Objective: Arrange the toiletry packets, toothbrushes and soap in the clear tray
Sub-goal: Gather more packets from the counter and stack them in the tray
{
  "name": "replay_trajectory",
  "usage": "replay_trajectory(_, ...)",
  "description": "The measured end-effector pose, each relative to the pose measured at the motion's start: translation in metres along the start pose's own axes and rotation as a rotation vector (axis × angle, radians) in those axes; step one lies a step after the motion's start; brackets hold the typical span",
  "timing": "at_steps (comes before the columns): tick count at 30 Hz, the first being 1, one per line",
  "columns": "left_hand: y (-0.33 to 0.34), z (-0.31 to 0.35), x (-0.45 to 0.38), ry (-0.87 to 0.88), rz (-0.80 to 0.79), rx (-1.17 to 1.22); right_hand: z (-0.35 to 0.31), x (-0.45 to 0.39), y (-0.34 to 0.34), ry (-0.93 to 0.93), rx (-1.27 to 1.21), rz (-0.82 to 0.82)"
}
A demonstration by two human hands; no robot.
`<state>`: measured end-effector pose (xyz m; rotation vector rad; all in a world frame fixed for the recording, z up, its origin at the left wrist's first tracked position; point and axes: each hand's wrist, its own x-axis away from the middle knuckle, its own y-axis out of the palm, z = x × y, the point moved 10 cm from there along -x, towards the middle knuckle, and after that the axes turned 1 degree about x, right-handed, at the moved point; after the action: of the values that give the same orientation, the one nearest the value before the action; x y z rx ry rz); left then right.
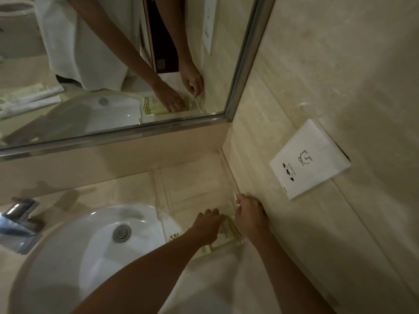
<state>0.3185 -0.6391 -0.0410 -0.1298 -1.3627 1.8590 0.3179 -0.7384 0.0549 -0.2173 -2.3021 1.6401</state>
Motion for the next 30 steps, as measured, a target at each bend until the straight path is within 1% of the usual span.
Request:
replay_trajectory(8,-0.015,-0.011,0.012,-0.015,0.016,0.071,-0.005,0.002,0.001,-0.017,0.062,-0.033)
replay_trajectory(15,-0.063,-0.060,0.055,-0.090,0.153,0.162,-0.041,0.004,0.025,-0.031,0.068,-0.192)
replay_trajectory(17,-0.075,-0.081,0.078,-0.144,0.192,0.192,-0.063,0.007,0.033,-0.089,0.065,-0.224)
replay_trajectory(20,-0.087,-0.114,0.118,-0.231,0.243,0.231,-0.107,0.016,0.044,-0.225,0.073,-0.253)
replay_trajectory(25,-0.088,-0.166,0.194,-0.385,0.293,0.290,-0.182,0.052,0.066,-0.436,0.098,-0.335)
replay_trajectory(30,-0.083,-0.199,0.271,-0.478,0.333,0.290,-0.240,0.095,0.088,-0.548,0.153,-0.392)
